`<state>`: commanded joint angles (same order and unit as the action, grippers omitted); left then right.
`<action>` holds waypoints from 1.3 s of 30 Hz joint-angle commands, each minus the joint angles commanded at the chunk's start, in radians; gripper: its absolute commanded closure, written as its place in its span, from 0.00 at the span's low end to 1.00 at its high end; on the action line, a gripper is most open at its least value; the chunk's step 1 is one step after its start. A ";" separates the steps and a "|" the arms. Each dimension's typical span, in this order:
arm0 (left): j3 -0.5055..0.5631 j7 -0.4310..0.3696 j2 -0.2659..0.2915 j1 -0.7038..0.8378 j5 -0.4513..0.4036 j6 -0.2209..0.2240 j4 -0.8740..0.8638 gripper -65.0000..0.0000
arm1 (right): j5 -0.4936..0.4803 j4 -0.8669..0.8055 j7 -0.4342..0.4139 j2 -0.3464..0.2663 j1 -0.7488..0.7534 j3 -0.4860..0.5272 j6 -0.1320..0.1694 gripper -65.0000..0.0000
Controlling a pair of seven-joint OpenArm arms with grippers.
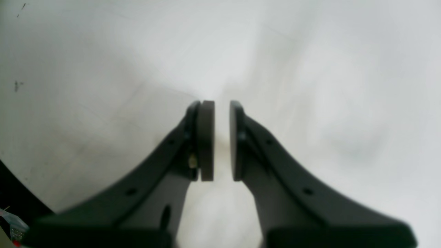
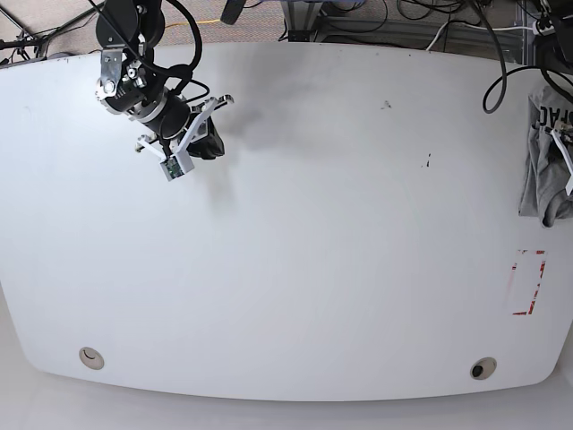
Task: Fold the T-shirt properly
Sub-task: 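Carry the folded shirt with the left gripper to the table's side edge, then release the shirt with the left gripper and lift both grippers away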
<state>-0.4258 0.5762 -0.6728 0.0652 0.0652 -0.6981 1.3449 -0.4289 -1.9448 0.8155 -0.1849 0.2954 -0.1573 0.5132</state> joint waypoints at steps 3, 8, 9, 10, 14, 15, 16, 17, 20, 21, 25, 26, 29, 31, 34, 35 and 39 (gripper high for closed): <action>-0.026 -0.002 0.044 0.021 0.000 0.000 0.106 0.45 | 0.000 0.000 -0.002 0.000 0.000 0.000 0.000 0.90; -0.069 -0.015 0.157 0.072 -0.005 0.000 0.310 0.45 | 0.005 0.005 -0.061 -0.005 0.026 0.000 0.000 0.90; -0.068 -0.031 0.187 0.084 -0.006 0.000 0.351 0.45 | 0.021 0.005 -0.097 -0.015 0.040 0.000 -0.002 0.90; -0.066 -0.054 0.218 0.100 -0.006 0.000 0.387 0.45 | 0.048 0.005 -0.140 -0.020 0.055 0.003 -0.003 0.90; -0.015 -0.201 0.350 0.161 -0.008 0.110 0.459 0.44 | 0.212 0.008 -0.316 0.015 0.114 0.002 -0.008 0.90; 0.009 -0.241 0.371 0.175 -0.009 0.150 0.459 0.44 | 0.258 0.008 -0.347 0.029 0.123 0.000 -0.008 0.90; 0.044 -0.290 0.390 0.198 -0.011 0.203 0.459 0.44 | 0.319 0.008 -0.382 0.048 0.135 0.000 -0.008 0.90; 0.071 -0.325 0.400 0.224 -0.017 0.239 0.462 0.44 | 0.361 0.006 -0.404 0.060 0.146 0.000 -0.008 0.90; 0.160 -0.436 0.428 0.318 -0.075 0.344 0.473 0.44 | 0.428 0.006 -0.482 0.092 0.203 -0.043 -0.009 0.90; 0.189 -0.483 0.446 0.354 -0.098 0.384 0.474 0.44 | 0.422 0.011 -0.514 0.107 0.222 -0.074 -0.005 0.90; 0.252 -0.560 0.500 0.457 -0.130 0.429 0.488 0.44 | 0.379 0.037 -0.580 0.132 0.273 -0.166 0.000 0.90; 0.262 -0.560 0.514 0.494 -0.130 0.429 0.502 0.44 | 0.370 0.040 -0.594 0.132 0.299 -0.181 0.000 0.90; 0.281 -0.560 0.546 0.575 -0.127 0.429 0.516 0.44 | 0.342 0.040 -0.615 0.132 0.356 -0.199 0.000 0.90; 0.305 -0.560 0.565 0.638 -0.129 0.429 0.542 0.44 | 0.316 0.040 -0.644 0.130 0.416 -0.224 0.000 0.90; 0.336 -0.560 0.566 0.738 -0.127 0.430 0.575 0.45 | 0.275 0.041 -0.690 0.133 0.491 -0.253 0.000 0.90; 0.353 -0.560 0.566 0.772 -0.127 0.432 0.589 0.45 | 0.262 0.041 -0.706 0.133 0.520 -0.253 0.000 0.90; 0.370 -0.560 0.566 0.901 -0.127 0.432 0.605 0.45 | 0.252 0.041 -0.726 0.135 0.617 -0.250 0.002 0.90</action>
<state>-0.0560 0.0161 -0.1066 0.9659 -0.0621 -0.2662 1.9494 -0.1772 -1.9034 0.0898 -0.0499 0.9122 -0.4074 0.5148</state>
